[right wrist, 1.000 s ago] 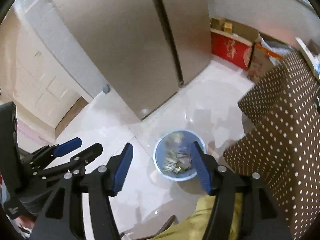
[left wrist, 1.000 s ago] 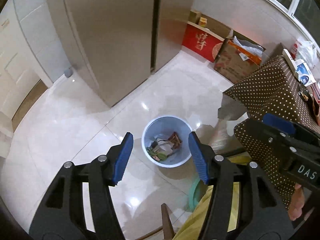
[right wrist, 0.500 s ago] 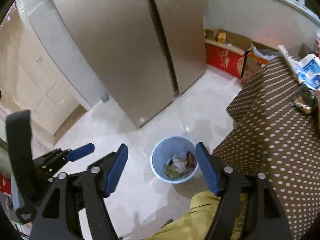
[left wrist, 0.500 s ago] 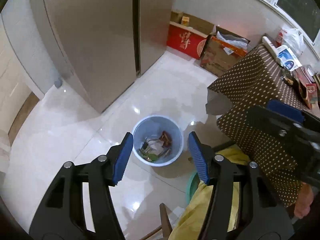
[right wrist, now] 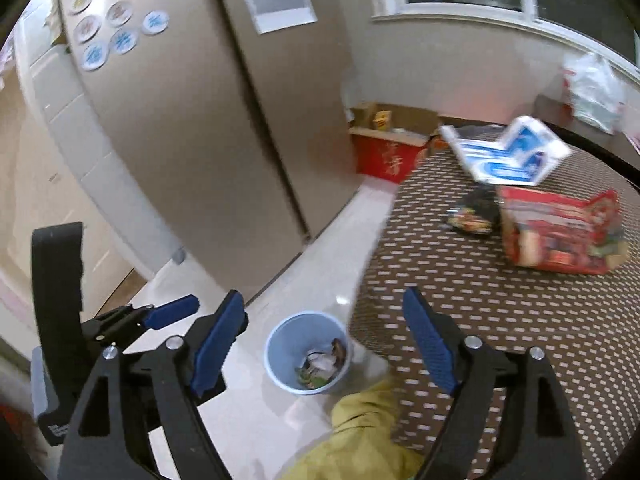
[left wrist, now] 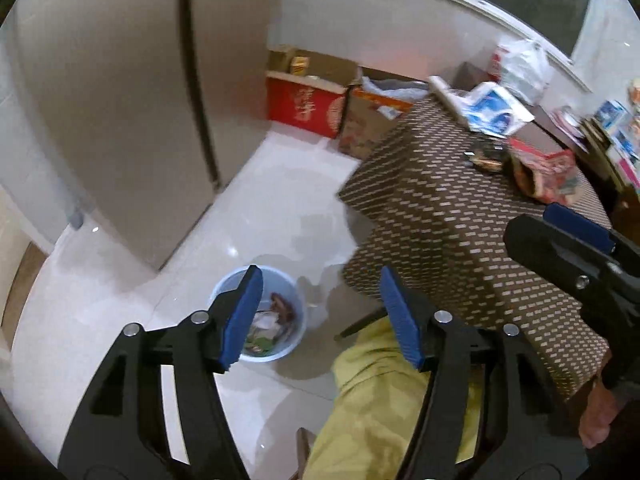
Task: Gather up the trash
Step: 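Move both empty grippers back over the table, then grasp the black snack bag with the left gripper while right grasps the red newspaper roll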
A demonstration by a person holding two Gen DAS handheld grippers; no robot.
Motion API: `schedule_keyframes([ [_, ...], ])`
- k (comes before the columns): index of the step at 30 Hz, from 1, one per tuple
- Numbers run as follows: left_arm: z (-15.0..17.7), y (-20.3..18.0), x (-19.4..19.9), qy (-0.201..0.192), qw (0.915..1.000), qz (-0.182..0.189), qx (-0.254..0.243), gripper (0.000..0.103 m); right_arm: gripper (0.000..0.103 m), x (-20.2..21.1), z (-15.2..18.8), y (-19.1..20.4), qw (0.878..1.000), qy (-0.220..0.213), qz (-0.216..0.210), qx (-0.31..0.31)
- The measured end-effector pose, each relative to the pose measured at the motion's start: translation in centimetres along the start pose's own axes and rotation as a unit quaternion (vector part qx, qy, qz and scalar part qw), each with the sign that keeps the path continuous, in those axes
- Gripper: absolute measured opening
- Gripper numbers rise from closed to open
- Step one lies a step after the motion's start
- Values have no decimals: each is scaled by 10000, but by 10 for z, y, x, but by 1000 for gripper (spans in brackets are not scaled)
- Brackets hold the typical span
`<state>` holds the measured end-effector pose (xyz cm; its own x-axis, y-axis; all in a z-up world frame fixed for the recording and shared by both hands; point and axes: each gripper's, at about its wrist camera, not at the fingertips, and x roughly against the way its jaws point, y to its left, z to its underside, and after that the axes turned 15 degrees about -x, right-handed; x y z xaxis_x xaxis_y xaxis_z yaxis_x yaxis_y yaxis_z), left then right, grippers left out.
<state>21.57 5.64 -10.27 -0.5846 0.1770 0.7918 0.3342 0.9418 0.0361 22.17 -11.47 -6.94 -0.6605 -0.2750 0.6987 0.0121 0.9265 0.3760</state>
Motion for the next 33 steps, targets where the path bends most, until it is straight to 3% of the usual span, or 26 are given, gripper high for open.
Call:
schedule_keyframes([
  [7,-28,-54,-12,-85,9974,547,-460,75,83,22,-10,-71,9959,-342,532,-650],
  [17,-60,-121,-42,77,9901,1046,-937,78,85,45,-30,-186,9760,-640,1255,-1659],
  [24,-88,-135,-66,121,9892,916,-1139,78,85,34,-55,-240,9716,-597,1198,-1954],
  [33,-129,-136,-109,165,9873,838,-1337,78,85,-16,-86,-258,9714,-305,1437,-1868],
])
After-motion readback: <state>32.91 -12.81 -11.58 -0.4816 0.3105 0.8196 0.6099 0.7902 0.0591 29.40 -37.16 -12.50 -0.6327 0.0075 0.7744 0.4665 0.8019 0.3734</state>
